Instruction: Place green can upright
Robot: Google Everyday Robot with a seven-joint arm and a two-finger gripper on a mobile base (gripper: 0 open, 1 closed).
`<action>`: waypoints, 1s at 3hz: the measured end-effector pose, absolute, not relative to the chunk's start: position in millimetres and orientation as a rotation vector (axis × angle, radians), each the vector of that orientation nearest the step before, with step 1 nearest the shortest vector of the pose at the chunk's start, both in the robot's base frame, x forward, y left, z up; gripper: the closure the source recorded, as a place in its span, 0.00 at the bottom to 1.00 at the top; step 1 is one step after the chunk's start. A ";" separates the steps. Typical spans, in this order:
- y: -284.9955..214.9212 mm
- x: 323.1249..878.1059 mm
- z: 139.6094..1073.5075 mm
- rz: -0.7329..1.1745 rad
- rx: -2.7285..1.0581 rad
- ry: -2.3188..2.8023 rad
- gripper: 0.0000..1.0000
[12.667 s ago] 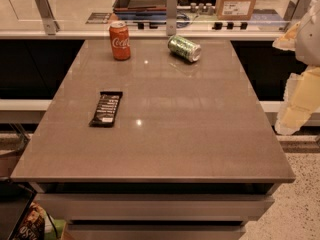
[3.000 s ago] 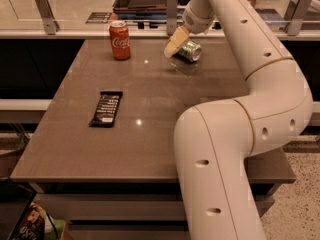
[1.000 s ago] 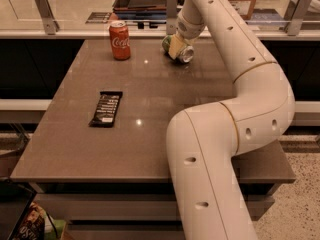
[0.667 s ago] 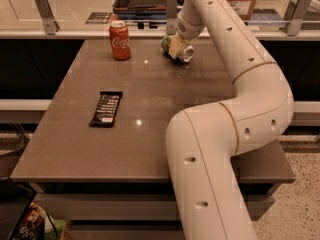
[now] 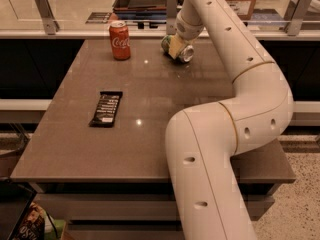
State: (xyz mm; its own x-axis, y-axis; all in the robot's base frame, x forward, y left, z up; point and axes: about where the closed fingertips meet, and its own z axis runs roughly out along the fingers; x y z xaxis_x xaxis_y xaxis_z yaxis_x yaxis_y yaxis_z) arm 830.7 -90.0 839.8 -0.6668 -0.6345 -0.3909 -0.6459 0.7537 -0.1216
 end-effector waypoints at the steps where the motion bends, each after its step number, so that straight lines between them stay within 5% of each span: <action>1: -90.7 831.5 851.7 0.032 -0.945 2.526 1.00; 3: -99.3 834.4 874.8 0.056 -0.857 2.468 1.00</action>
Offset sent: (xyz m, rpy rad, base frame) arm -0.0537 -0.0008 0.0201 0.0199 -0.0690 -0.0633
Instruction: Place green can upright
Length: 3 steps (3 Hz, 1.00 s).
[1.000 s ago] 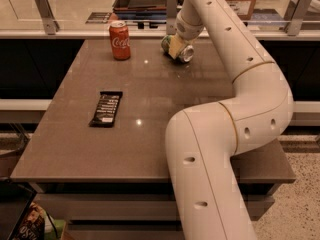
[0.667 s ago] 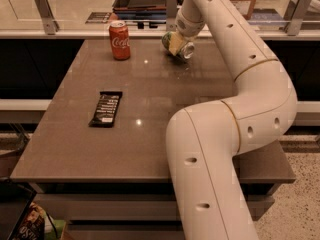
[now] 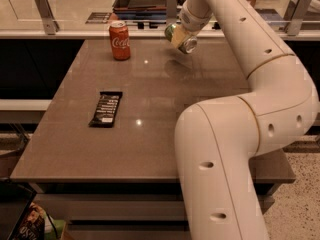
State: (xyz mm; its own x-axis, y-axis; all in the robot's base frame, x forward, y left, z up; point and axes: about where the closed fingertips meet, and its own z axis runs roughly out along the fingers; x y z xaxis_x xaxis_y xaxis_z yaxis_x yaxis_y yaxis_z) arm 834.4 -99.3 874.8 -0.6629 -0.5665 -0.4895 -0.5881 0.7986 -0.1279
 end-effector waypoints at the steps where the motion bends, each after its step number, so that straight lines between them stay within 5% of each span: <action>1: -101.8 834.7 882.3 0.104 -0.817 2.388 1.00; 3: -106.8 804.5 912.6 0.131 -0.717 2.234 1.00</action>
Offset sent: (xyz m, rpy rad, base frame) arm -0.0772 -0.0015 -0.0095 0.1833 -0.2187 -0.0298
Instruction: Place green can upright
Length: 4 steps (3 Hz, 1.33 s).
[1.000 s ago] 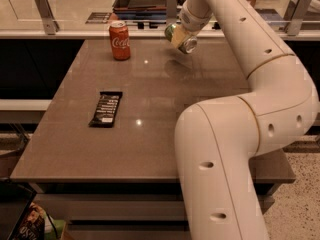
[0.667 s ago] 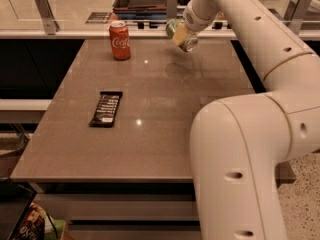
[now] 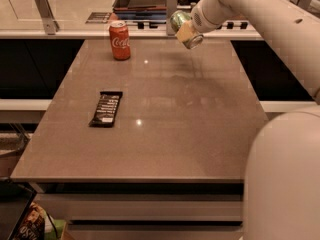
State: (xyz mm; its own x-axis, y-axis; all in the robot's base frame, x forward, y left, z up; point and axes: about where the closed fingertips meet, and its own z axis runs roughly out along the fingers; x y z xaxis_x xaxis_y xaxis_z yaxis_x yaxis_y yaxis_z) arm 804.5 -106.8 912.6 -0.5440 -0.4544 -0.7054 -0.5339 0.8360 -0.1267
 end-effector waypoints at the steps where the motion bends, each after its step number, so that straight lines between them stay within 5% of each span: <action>1: -107.5 782.4 894.2 0.133 -0.701 2.236 1.00; 4: -117.5 775.1 886.0 0.167 -0.701 2.144 1.00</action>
Offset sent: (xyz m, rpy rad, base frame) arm -0.0426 -0.0081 -0.0370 0.0318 -0.0303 -0.0149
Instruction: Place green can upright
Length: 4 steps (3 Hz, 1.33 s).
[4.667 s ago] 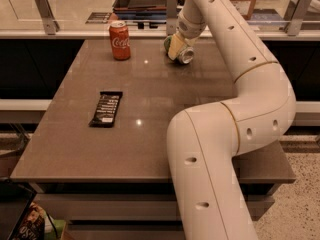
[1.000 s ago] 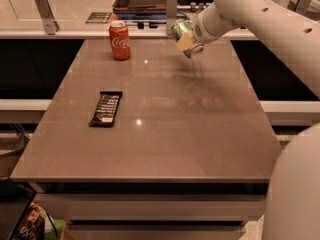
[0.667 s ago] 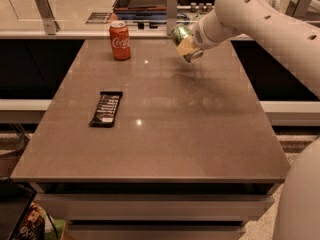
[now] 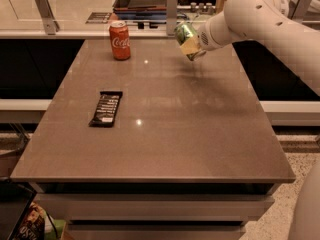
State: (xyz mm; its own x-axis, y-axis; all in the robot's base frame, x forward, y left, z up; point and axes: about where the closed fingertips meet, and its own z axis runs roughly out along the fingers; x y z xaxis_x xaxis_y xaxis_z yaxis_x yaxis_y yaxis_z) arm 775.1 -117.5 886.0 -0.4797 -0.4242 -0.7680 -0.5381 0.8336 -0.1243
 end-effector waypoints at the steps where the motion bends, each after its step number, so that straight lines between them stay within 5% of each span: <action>1: -124.2 779.4 893.8 0.211 -0.727 2.062 1.00; 4: -133.8 779.4 909.5 0.317 -0.886 1.858 1.00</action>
Offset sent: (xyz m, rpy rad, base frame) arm 0.0072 -0.0203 0.0331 0.0848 -0.2132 0.2178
